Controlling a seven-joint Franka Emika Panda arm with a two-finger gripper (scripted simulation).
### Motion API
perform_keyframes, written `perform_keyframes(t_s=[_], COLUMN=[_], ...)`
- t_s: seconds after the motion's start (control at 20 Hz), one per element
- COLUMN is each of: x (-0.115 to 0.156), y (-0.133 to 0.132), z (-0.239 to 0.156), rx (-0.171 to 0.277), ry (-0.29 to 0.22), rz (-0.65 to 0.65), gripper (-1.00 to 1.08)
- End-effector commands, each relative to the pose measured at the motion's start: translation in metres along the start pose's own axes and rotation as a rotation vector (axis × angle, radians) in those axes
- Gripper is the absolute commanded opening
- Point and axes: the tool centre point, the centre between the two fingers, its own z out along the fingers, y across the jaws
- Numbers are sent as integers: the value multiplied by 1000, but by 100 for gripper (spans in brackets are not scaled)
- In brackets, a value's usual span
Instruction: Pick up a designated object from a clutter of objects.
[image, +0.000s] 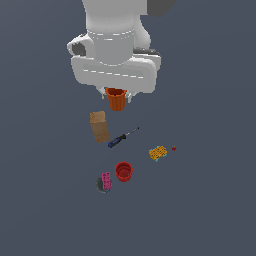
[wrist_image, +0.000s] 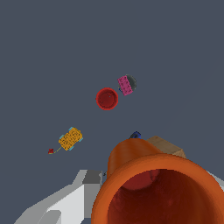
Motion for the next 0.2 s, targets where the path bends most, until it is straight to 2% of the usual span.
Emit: perform_keyframes(t_s=[0.0, 0.15], x=[0, 1], y=[3, 3], z=[-6, -7], rx=[0, -1], ry=[0, 0], rz=[-1, -1], gripper=[-100, -100])
